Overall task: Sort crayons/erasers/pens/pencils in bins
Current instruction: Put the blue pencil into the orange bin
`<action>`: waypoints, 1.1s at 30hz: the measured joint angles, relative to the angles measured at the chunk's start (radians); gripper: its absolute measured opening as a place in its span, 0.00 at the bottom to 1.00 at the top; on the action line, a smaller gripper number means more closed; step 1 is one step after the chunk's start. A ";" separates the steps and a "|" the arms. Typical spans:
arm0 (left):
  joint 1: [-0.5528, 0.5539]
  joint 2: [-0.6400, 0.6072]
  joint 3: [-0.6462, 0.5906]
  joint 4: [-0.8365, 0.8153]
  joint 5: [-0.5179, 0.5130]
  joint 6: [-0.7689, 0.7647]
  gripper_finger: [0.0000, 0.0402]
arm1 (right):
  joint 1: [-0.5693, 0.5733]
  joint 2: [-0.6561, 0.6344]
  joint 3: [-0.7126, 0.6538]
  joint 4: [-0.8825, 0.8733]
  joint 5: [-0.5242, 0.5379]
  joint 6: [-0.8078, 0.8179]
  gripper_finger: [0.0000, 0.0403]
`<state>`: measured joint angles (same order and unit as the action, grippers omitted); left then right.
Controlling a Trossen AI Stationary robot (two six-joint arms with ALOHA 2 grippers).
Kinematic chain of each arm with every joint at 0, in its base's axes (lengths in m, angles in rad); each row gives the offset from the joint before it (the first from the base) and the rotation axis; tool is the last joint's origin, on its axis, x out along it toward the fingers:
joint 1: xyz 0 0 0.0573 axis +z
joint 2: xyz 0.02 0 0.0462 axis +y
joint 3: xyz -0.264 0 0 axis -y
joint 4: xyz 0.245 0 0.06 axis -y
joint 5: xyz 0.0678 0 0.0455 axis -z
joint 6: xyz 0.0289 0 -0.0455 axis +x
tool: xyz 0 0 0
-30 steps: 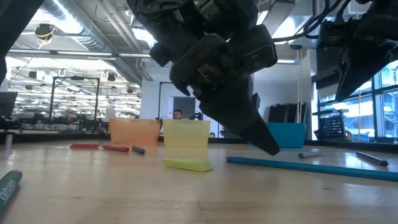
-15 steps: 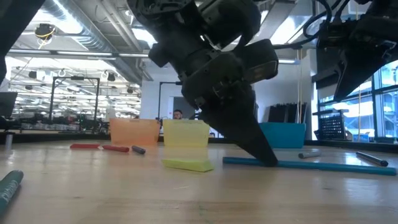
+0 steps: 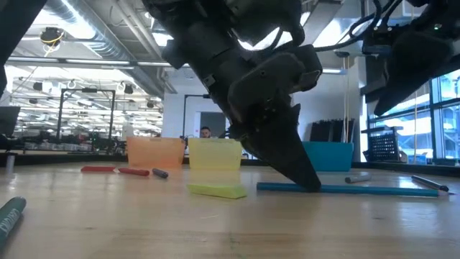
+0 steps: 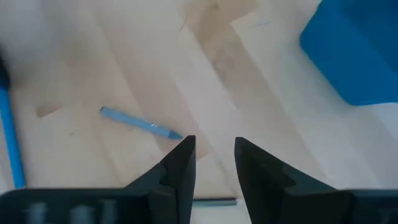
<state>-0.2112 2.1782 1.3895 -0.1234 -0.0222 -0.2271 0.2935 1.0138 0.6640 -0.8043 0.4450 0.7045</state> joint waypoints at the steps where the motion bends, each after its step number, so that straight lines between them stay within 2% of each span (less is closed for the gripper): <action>1: 0.001 -0.012 -0.002 -0.015 -0.013 -0.006 0.01 | 0.000 0.000 0.000 0.000 0.008 0.002 0.29; 3: 0.005 -0.040 -0.007 -0.048 -0.041 -0.011 0.01 | 0.000 0.000 0.000 0.000 0.013 0.017 0.29; 6: 0.011 -0.099 -0.011 -0.143 -0.143 -0.035 0.00 | 0.000 0.001 0.000 0.001 0.026 0.029 0.29; 13: 0.056 -0.300 -0.008 -0.523 -0.510 -0.188 0.00 | 0.000 0.001 0.000 0.032 0.095 0.080 0.29; 16: 0.101 -0.395 -0.011 -0.650 -0.647 -0.242 0.01 | 0.000 0.005 0.000 0.090 0.172 0.077 0.29; 18: 0.139 -0.451 -0.036 -0.704 -0.697 -0.279 0.01 | 0.000 0.015 -0.007 0.140 0.234 0.063 0.29; 23: 0.270 -0.584 -0.160 -0.718 -0.785 -0.329 0.02 | -0.024 0.046 -0.063 0.282 0.244 0.021 0.29; 26: 0.376 -0.648 -0.274 -0.682 -0.795 -0.352 0.01 | -0.039 0.071 -0.113 0.373 0.240 0.023 0.29; 29: 0.491 -0.695 -0.376 -0.573 -0.757 -0.364 0.01 | -0.050 0.103 -0.167 0.465 0.234 0.022 0.29; 33: 0.619 -0.718 -0.492 -0.353 -0.638 -0.294 0.03 | -0.050 0.138 -0.220 0.518 0.214 0.058 0.29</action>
<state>0.4079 1.4605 0.8972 -0.4769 -0.6602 -0.5212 0.2440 1.1520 0.4440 -0.2866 0.6593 0.7620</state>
